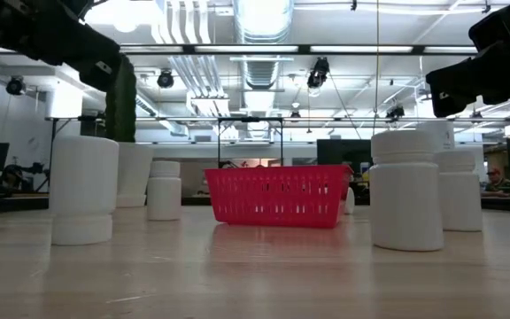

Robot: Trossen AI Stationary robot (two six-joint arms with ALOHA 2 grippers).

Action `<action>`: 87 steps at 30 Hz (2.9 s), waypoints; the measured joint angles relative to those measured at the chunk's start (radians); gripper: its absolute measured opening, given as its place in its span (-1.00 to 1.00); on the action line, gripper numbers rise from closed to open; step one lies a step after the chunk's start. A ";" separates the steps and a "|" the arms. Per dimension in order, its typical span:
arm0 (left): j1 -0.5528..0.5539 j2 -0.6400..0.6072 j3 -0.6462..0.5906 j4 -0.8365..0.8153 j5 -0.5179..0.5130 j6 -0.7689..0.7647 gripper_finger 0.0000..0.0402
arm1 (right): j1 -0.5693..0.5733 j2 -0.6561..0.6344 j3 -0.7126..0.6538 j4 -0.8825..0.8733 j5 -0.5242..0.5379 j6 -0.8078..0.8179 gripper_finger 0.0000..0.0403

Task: Pick and place pill bottles into a basket
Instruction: Put the white pill bottle into the red bin

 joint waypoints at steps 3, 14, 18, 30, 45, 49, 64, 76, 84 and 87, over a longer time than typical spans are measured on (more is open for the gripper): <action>-0.001 0.006 -0.003 0.000 0.000 -0.001 -0.95 | 0.000 0.000 0.000 0.000 0.001 -0.017 -0.96; -0.001 0.014 -0.025 0.050 -0.011 0.139 -0.95 | 0.000 -0.001 0.000 0.000 0.001 -0.029 -0.96; 0.000 -0.014 -0.084 0.185 -0.018 0.157 -0.95 | 0.000 0.000 0.000 0.000 0.001 -0.044 -0.96; 0.000 -0.164 -0.213 0.234 -0.023 0.160 -0.95 | 0.000 0.000 0.000 0.003 -0.002 -0.044 -0.96; 0.000 -0.419 -0.309 0.218 -0.025 0.163 -0.95 | 0.000 0.000 0.000 0.054 -0.004 -0.038 -0.96; 0.000 -0.432 -0.309 0.204 -0.025 0.162 -0.95 | 0.000 0.000 0.000 0.054 -0.004 -0.004 -0.96; 0.000 -0.409 -0.308 0.205 -0.025 0.160 -0.95 | 0.000 -0.001 0.000 0.118 -0.010 0.081 -0.95; 0.000 -0.403 -0.308 0.203 -0.025 0.161 -0.95 | 0.000 0.064 0.046 0.115 -0.002 0.088 -0.47; 0.000 -0.403 -0.308 0.204 -0.025 0.161 -0.95 | 0.000 0.157 0.129 0.114 -0.007 0.136 -0.13; 0.000 -0.403 -0.308 0.201 -0.025 0.161 -0.95 | 0.000 0.198 0.170 0.116 -0.021 0.136 -0.05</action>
